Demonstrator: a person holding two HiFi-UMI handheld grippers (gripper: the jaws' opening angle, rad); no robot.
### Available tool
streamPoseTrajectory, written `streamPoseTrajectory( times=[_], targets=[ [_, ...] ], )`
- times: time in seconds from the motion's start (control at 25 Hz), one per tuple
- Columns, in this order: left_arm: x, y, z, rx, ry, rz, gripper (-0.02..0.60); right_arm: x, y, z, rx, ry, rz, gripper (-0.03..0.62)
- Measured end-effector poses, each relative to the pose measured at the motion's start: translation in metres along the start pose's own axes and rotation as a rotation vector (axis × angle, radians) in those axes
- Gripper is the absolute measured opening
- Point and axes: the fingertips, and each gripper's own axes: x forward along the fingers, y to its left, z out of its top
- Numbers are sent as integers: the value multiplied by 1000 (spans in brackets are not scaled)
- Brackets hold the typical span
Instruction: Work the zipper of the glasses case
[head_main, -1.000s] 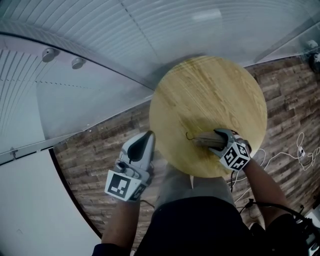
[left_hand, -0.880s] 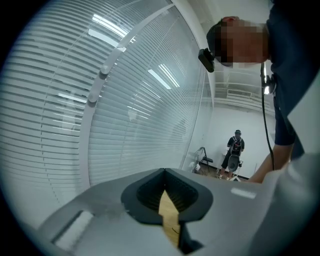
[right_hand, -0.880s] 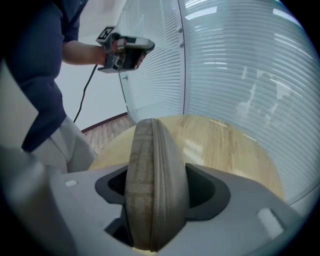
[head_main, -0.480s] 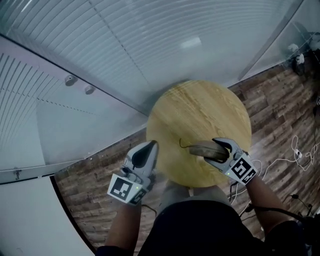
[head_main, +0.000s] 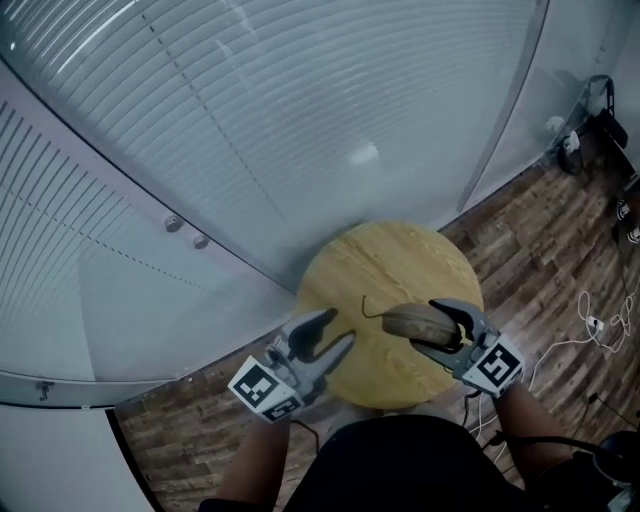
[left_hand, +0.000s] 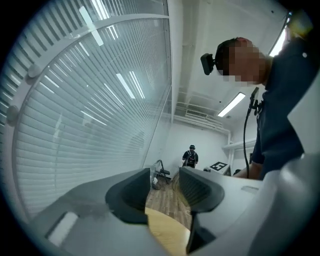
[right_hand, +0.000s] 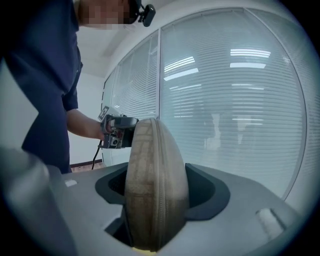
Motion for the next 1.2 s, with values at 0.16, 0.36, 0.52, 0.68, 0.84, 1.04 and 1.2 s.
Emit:
streamPoseTrajectory(
  times=[0.16, 0.36, 0.52, 0.68, 0.84, 1.04, 1.2],
  targets=[
    [14, -21, 17, 2, 15, -87, 218, -15, 3, 44, -82, -54, -21, 307],
    [21, -23, 27, -12, -25, -115, 229, -22, 11, 58, -107, -105, -31, 307],
    [24, -27, 35, 8, -25, -133, 225, -25, 15, 62, -122, -103, -31, 307],
    [27, -36, 44, 23, -25, -141, 173, -30, 16, 71, -121, -112, -32, 307],
    [31, -43, 43, 13, -38, -179, 123, -29, 15, 71, -134, -119, -32, 307],
    [32, -40, 43, -77, -55, -231, 158, -28, 15, 70, -140, -120, -28, 307],
    [32, -41, 44, -150, -42, -287, 188, -29, 16, 74, -148, -118, -26, 307]
  ],
)
